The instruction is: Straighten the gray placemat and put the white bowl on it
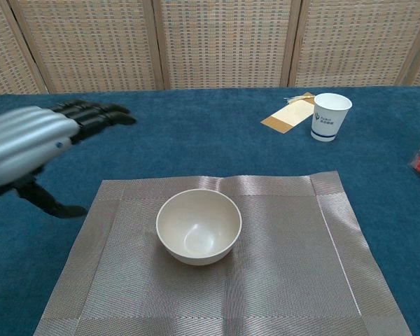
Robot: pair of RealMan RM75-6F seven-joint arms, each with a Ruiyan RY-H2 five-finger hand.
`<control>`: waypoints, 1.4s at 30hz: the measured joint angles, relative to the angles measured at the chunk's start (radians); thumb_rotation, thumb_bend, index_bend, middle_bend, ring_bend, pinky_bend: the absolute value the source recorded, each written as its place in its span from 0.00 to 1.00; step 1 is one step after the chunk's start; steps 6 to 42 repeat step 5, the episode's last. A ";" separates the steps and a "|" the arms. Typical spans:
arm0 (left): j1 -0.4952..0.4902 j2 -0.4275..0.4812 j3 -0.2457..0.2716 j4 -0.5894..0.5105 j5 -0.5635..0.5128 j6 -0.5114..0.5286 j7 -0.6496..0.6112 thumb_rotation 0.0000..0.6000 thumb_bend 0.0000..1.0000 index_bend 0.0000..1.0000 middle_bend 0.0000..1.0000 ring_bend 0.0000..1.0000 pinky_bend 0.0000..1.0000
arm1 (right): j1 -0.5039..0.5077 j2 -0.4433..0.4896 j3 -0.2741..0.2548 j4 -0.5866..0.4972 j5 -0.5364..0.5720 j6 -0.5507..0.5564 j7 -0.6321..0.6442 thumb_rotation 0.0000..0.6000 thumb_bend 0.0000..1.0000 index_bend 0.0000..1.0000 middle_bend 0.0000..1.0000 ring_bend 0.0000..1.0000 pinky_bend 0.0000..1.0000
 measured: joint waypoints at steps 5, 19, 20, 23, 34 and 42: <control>0.091 0.094 -0.001 -0.047 -0.020 0.107 0.022 1.00 0.09 0.02 0.00 0.00 0.00 | 0.008 -0.010 -0.004 0.007 0.012 -0.022 -0.032 1.00 0.15 0.23 0.00 0.00 0.00; 0.091 0.094 -0.001 -0.047 -0.020 0.107 0.022 1.00 0.09 0.02 0.00 0.00 0.00 | 0.008 -0.010 -0.004 0.007 0.012 -0.022 -0.032 1.00 0.15 0.23 0.00 0.00 0.00; 0.091 0.094 -0.001 -0.047 -0.020 0.107 0.022 1.00 0.09 0.02 0.00 0.00 0.00 | 0.008 -0.010 -0.004 0.007 0.012 -0.022 -0.032 1.00 0.15 0.23 0.00 0.00 0.00; 0.091 0.094 -0.001 -0.047 -0.020 0.107 0.022 1.00 0.09 0.02 0.00 0.00 0.00 | 0.008 -0.010 -0.004 0.007 0.012 -0.022 -0.032 1.00 0.15 0.23 0.00 0.00 0.00; 0.091 0.094 -0.001 -0.047 -0.020 0.107 0.022 1.00 0.09 0.02 0.00 0.00 0.00 | 0.008 -0.010 -0.004 0.007 0.012 -0.022 -0.032 1.00 0.15 0.23 0.00 0.00 0.00; 0.091 0.094 -0.001 -0.047 -0.020 0.107 0.022 1.00 0.09 0.02 0.00 0.00 0.00 | 0.008 -0.010 -0.004 0.007 0.012 -0.022 -0.032 1.00 0.15 0.23 0.00 0.00 0.00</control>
